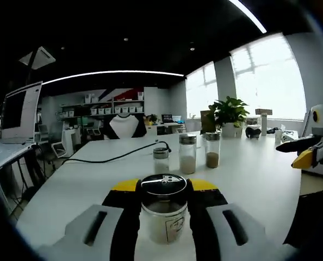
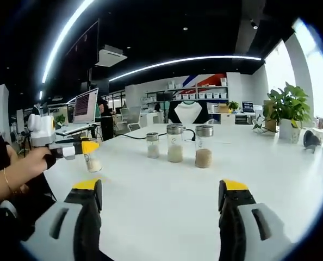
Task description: Rotate the seasoning bottle until the label or dispensing opening points toward the visible target arrow and the bottle remains upright within the marked orientation range
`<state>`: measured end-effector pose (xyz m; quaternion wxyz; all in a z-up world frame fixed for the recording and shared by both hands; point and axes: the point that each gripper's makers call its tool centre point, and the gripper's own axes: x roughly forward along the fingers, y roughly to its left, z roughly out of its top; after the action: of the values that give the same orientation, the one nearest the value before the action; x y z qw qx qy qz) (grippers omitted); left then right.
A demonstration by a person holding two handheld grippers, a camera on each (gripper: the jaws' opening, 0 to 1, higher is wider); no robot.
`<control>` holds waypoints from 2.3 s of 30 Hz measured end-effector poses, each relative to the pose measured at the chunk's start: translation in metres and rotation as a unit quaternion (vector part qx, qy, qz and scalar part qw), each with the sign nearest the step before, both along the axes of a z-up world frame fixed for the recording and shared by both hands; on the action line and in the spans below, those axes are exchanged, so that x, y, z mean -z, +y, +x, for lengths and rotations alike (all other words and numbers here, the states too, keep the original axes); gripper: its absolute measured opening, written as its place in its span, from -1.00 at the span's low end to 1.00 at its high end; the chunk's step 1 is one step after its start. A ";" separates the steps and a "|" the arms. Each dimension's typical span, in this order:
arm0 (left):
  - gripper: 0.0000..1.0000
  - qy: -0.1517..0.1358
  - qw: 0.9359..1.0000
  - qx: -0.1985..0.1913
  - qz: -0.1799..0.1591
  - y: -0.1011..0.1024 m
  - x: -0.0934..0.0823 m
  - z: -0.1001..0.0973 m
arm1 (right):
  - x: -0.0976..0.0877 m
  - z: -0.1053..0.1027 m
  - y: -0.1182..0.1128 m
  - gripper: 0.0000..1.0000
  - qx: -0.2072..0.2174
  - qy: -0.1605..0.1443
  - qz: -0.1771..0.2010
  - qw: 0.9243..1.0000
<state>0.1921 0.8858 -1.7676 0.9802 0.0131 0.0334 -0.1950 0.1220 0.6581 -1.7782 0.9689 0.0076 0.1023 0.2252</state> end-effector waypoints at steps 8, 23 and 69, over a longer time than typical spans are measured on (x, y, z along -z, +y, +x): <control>-0.31 0.011 1.000 0.002 -0.002 -0.001 0.011 0.003 | 0.002 -0.001 0.005 0.79 -0.010 0.005 -0.002 1.000; -0.31 0.017 1.000 0.016 0.002 0.004 0.032 0.010 | 0.013 -0.005 0.005 0.75 -0.016 0.017 -0.015 1.000; 0.45 0.027 0.999 0.003 0.022 -0.005 0.006 -0.013 | 0.007 -0.023 -0.011 0.69 -0.012 0.008 0.026 1.000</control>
<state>0.1790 0.8806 -1.7733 0.9777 0.0294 0.0644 -0.1975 0.0991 0.6466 -1.7850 0.9647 0.0331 0.1047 0.2392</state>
